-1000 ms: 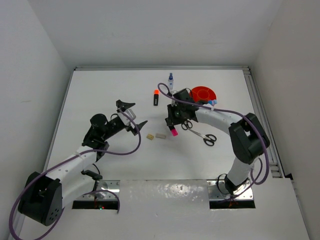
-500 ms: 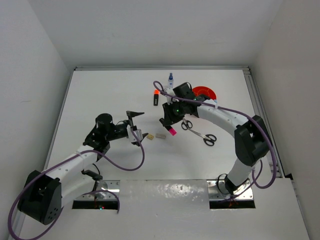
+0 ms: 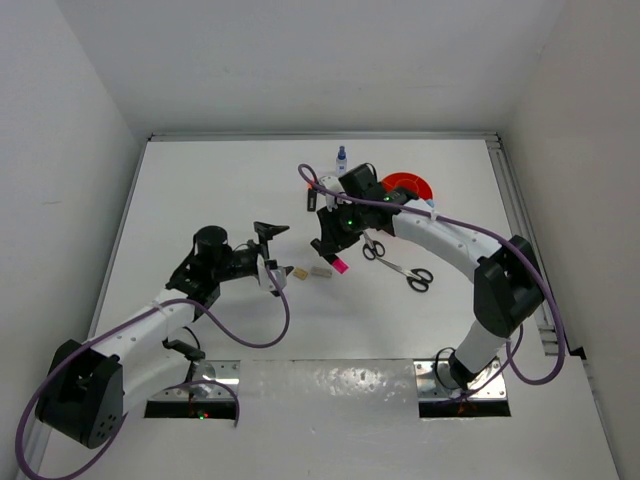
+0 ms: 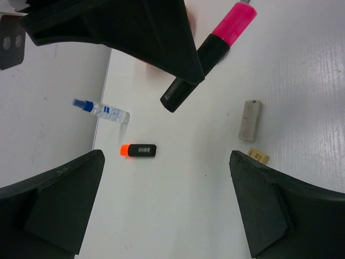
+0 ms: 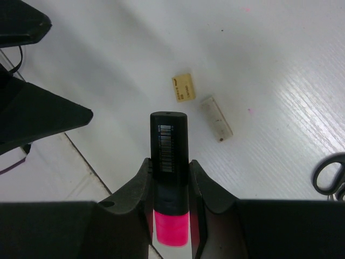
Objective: Sort the stationery into containers
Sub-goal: Place the pen in the storage box.
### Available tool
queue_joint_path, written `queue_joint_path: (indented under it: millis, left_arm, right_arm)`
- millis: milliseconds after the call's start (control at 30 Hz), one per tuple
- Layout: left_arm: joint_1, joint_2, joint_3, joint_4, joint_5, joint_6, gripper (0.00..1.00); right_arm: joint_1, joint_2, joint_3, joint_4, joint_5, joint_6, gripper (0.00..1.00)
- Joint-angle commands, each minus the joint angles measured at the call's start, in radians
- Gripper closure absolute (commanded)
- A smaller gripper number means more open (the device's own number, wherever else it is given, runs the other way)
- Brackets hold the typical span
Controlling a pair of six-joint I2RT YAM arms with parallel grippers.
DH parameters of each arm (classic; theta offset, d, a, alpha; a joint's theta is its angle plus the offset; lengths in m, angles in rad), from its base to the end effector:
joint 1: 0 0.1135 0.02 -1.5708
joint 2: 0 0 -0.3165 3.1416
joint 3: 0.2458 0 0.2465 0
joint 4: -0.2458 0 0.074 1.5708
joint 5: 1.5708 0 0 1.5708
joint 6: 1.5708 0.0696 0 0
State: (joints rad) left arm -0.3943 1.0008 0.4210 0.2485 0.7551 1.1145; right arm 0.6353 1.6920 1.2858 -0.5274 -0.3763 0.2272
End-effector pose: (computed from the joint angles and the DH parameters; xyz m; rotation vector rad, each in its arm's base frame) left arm 0.1663 -0.1209 0.2586 1.5560 0.9341 -0.2091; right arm 0.2940 0.2485 0.2768 -0.6869 2.5134 0.8083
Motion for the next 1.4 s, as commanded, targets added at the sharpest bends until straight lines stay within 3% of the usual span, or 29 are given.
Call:
queue_joint_path:
  millis: [0,633,967,1300,1367]
  left_arm:
    - [-0.017,-0.001,0.041,0.003,0.024,0.047,0.0]
    - [-0.047,0.009,0.016,-0.011,0.062,0.251,0.04]
    - [-0.09,0.038,0.021,-0.009,0.03,0.357,0.4]
    - [-0.101,0.044,0.018,-0.005,-0.002,0.378,0.54]
    - [-0.104,0.047,0.021,0.002,-0.008,0.38,0.64]
  right_arm:
    - [0.012,-0.04,0.047,0.003,-0.019,-0.014,1.0]
    - [0.058,-0.031,0.096,0.014,-0.092,-0.005,1.0]
    - [0.081,-0.003,0.122,0.04,-0.118,0.011,1.0]
    - [0.099,0.012,0.124,0.056,-0.153,0.023,1.0]
    - [0.102,0.012,0.121,0.056,-0.153,0.023,1.0]
